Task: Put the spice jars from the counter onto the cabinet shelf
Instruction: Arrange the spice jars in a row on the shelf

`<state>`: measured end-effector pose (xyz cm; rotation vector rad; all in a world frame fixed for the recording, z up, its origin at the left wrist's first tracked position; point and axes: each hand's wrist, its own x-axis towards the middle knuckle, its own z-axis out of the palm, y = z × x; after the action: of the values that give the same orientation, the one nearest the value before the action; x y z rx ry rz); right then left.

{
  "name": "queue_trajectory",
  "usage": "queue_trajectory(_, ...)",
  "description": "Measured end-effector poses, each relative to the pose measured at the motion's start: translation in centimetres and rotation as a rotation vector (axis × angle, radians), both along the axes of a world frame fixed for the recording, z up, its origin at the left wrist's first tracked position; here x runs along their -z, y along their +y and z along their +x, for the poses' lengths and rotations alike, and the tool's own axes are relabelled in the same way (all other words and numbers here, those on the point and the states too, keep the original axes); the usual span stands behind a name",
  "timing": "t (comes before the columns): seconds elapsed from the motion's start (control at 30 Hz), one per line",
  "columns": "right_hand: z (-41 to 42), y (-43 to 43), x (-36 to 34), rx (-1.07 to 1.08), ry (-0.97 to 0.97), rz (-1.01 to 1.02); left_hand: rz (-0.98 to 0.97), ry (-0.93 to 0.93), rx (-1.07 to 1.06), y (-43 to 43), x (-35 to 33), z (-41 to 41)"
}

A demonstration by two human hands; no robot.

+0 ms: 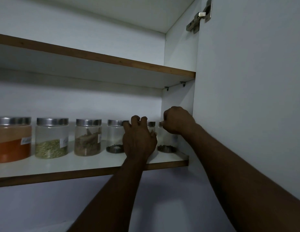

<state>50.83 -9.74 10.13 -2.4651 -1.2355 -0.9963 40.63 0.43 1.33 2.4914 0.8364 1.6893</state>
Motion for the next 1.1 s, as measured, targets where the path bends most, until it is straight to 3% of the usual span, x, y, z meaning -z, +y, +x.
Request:
queue_trajectory(0.33, 0.8, 0.2, -0.1, -0.007, 0.066, -0.042, -0.059, -0.031, 0.124, 0.0, 0.1, 0.2)
queue_trajectory(1.1, 0.5, 0.2, 1.7, -0.140, 0.122, 0.180, -0.234, -0.153, 0.376, 0.4, -0.2, -0.3)
